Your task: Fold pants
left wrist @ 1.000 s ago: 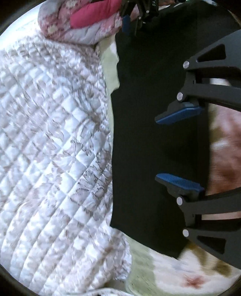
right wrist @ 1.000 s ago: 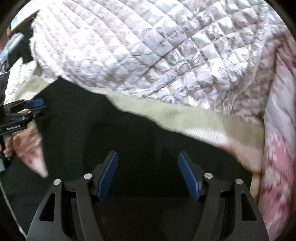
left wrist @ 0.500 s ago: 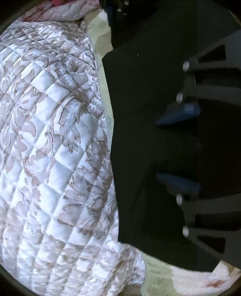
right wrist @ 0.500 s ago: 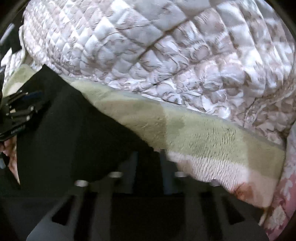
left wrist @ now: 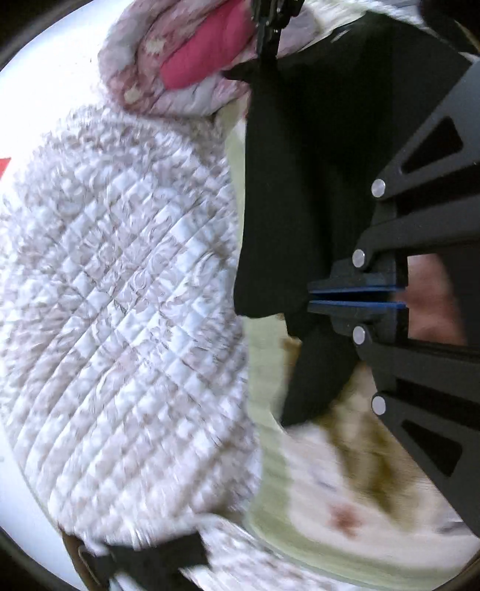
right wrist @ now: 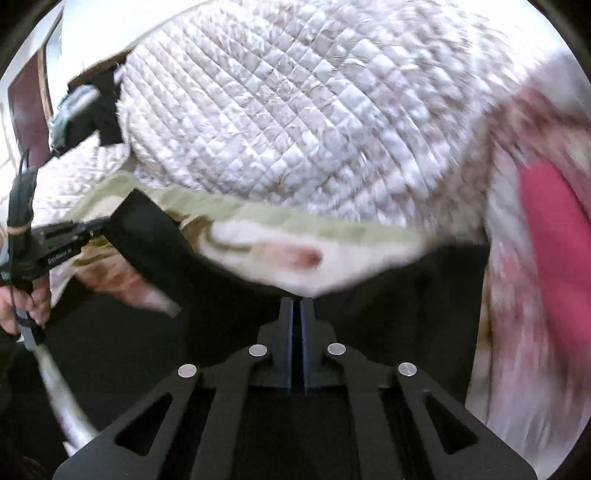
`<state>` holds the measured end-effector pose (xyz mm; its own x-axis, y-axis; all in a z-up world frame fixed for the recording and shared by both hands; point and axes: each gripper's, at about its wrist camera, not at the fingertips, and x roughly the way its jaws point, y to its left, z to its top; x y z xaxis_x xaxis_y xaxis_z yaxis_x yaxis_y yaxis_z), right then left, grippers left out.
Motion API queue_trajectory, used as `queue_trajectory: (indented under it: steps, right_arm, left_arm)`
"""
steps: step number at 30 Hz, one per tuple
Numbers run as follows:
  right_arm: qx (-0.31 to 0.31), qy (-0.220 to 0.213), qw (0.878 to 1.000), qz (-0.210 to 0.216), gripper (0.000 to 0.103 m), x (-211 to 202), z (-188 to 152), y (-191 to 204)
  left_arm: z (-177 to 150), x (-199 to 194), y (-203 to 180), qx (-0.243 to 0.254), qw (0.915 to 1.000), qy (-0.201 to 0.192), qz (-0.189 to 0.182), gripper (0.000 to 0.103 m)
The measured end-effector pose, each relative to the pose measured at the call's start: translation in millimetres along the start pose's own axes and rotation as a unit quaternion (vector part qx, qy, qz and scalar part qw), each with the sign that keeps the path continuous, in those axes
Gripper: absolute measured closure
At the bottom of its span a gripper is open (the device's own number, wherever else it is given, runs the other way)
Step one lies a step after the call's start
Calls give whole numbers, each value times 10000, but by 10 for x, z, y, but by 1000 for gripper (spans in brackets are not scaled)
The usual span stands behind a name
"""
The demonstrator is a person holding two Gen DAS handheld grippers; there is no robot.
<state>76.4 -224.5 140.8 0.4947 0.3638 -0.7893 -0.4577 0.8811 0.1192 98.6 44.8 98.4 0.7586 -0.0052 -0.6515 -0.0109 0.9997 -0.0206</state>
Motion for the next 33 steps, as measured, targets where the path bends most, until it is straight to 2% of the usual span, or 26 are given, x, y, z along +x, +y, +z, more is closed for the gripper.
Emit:
queue_trajectory:
  steps: [3,5,8,10,12,14,15,16,18,22,25,30,32,33]
  right_arm:
    - [405,483,9980,-15,103,-80,-686,94]
    - [844,707,9939,31,103,-95,-966,40]
    - [1353,672,9885,49,103,-170,-1098,-65]
    - [1542,494,9868,25,92,-253,-1082,-83]
    - [1611,327,9864,-4,53,-268,-977,-99]
    - [1731,168,9848,56,39,-243,-858,-121]
    - [1791,139,9837,96,39,-197,-770,-143]
    - [1827,106,9830,128,39,-205,-734,-158]
    - [1859,-8,9825,141,39,-132,-613,-180]
    - [2067,-137,9781,178,39,119,-311,-327]
    - [2193,-133,9753,221,39,328,-125,-469]
    - [2340,-95,9721,150,39,726,183,-660]
    - [2376,46,9713,76,39,894,258,-720]
    - [2373,93,9714,68,47,951,275,-733]
  left_arm:
    - [-479,-314,-65,-183,9992,210,-275,98]
    - [-832,-399,-133,-220,9980,500,-313,98]
    - [-1217,-488,-211,-276,9947,926,-353,99]
    - [-1306,-583,-214,-300,9938,1010,-360,98]
    - [-1293,-669,-137,-498,9932,984,-366,98]
    - [-1197,-741,-70,-607,9936,909,-290,96]
    - [-1163,-757,-50,-643,9940,844,-275,87]
    - [-1089,-747,-35,-674,9944,764,-296,73]
    - [-935,-724,-57,-718,9952,615,-271,60]
    - [-634,-446,-204,-581,9964,537,-297,54]
    - [-500,-98,-289,-589,9953,704,-301,54]
    - [-485,466,-325,-738,9909,1125,-4,54]
    - [-502,596,-359,-678,9905,1192,142,54]
    - [-509,649,-377,-612,9903,1222,260,54]
